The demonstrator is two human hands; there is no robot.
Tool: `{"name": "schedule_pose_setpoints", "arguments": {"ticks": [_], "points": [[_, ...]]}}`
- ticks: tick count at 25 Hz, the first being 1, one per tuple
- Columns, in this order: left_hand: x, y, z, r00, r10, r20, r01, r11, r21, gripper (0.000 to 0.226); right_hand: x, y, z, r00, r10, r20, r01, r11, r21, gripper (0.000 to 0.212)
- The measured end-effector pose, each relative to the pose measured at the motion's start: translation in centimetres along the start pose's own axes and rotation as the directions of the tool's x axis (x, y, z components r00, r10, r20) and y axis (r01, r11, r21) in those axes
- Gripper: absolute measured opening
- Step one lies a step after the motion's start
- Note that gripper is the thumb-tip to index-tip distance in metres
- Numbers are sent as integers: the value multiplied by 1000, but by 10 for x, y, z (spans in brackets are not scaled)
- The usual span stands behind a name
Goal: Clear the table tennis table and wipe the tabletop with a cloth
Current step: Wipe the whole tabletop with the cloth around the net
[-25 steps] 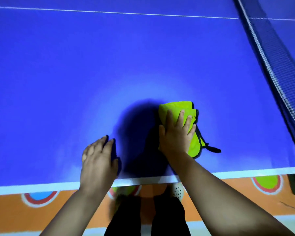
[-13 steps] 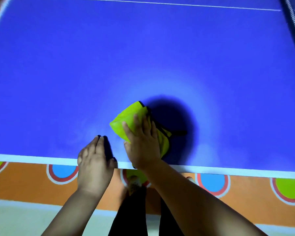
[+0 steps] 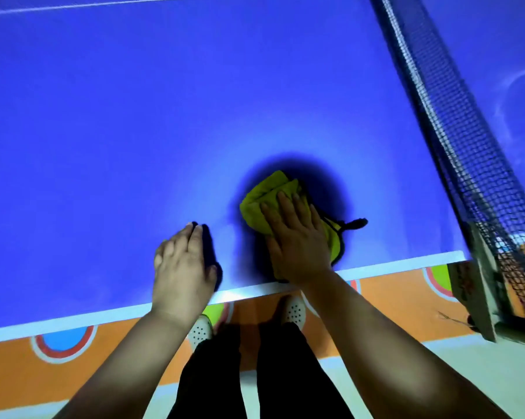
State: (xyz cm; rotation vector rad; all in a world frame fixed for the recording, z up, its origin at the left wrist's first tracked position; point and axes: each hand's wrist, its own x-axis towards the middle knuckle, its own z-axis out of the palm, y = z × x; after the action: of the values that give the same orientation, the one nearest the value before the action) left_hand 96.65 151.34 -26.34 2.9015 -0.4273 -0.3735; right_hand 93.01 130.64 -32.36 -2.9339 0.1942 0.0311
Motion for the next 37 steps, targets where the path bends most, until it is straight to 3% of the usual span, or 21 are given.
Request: {"name": "schedule_pose_setpoints", "arguments": {"ticks": [8, 14, 21, 28, 37], "points": [[28, 145, 45, 979, 194, 55, -191, 980, -62, 73, -32, 203, -43, 952, 306, -3, -304, 948, -92, 59], [27, 166, 53, 960, 272, 62, -269, 962, -51, 74, -60, 233, -51, 849, 527, 30, -527, 850, 0, 62], [13, 102, 28, 965, 260, 31, -259, 966, -22, 75, -74, 146, -45, 669, 739, 80, -743, 660, 109, 57], [-20, -41, -5, 988, 149, -33, -150, 987, -56, 73, -58, -27, -15, 755, 648, 100, -656, 749, 94, 59], [-74, -242, -49, 988, -95, -119, 88, 994, -64, 56, -24, -240, 19, 892, 436, 118, -448, 887, 109, 59]]}}
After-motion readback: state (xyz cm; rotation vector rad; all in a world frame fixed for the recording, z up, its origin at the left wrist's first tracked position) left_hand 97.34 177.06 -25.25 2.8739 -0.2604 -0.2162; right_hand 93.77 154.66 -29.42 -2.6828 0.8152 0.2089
